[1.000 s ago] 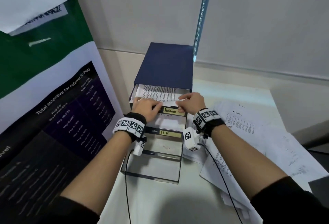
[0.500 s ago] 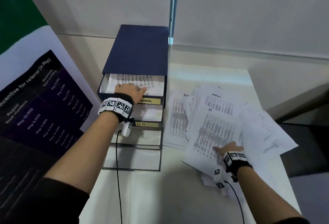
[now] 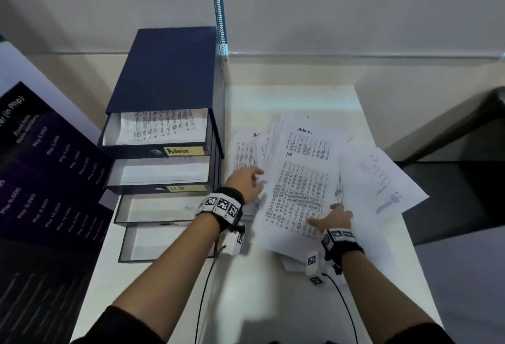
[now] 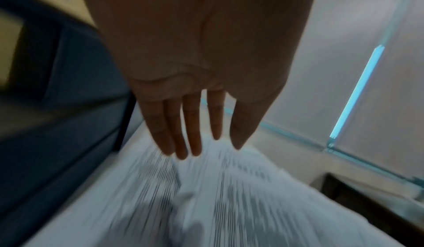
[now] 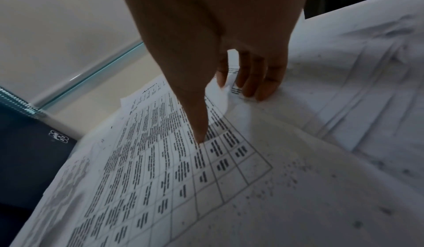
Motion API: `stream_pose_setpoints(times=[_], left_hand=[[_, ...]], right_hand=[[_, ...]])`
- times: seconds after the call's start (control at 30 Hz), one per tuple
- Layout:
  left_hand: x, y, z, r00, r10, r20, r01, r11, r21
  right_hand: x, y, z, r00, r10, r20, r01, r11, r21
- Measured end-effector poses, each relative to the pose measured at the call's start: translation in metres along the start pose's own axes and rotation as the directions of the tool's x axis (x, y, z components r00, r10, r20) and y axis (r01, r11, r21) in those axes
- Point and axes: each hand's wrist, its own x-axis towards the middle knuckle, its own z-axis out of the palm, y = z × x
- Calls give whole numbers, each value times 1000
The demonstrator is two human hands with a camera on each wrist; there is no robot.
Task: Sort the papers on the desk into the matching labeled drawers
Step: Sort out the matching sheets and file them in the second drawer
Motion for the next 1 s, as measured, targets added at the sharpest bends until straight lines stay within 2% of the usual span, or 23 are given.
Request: stream_pose_setpoints(times=[0.07, 0.13, 0.2, 0.27, 0.33, 0.43, 0.53, 0.67, 0.73, 0.83, 0.9, 1.0], left_hand=[[5, -11, 33, 971, -183, 154, 181, 983, 29], [5, -19, 59, 937, -276, 217, 275, 961, 33], [4, -23, 79, 928, -320, 190, 330, 944, -24], [5, -24, 91, 934, -348, 82, 356, 925, -130], [8, -27, 98, 930, -366, -23, 347, 899, -268], [5, -26, 99, 931, -346, -113, 278, 876, -393], [-2, -23, 95, 935, -333, -122, 240, 846, -476], [-10, -22, 101, 939, -327, -104, 244, 848, -471], [-18, -22, 105, 948, -305, -91, 229, 851, -473], [-26, -26, 106, 953, -299, -39, 250, 858, -449], [-30, -28, 104, 944, -326, -57, 263, 844, -468], [-35, -30, 104, 912, -384, -145, 263, 818, -512]], right_hand=[[2, -1, -4, 999, -22, 27, 22, 999, 33], [3, 1, -5, 995, -74, 64, 68, 994, 82], [0, 4, -6, 991, -116, 68, 111, 991, 70], [-2, 8, -5, 984, -172, 47, 169, 984, 53], [-5, 12, -6, 966, -260, 13, 258, 964, 58], [-4, 20, -9, 937, -346, -54, 351, 928, 125], [2, 28, -16, 947, -309, -88, 320, 931, 174], [6, 34, -22, 944, -325, -61, 330, 939, 99], [9, 35, -24, 932, -363, -17, 363, 926, 101], [5, 37, -30, 884, -419, 208, 406, 908, 105], [1, 39, -34, 862, -405, 306, 409, 911, 52], [5, 43, -37, 905, -345, 247, 379, 920, -102]])
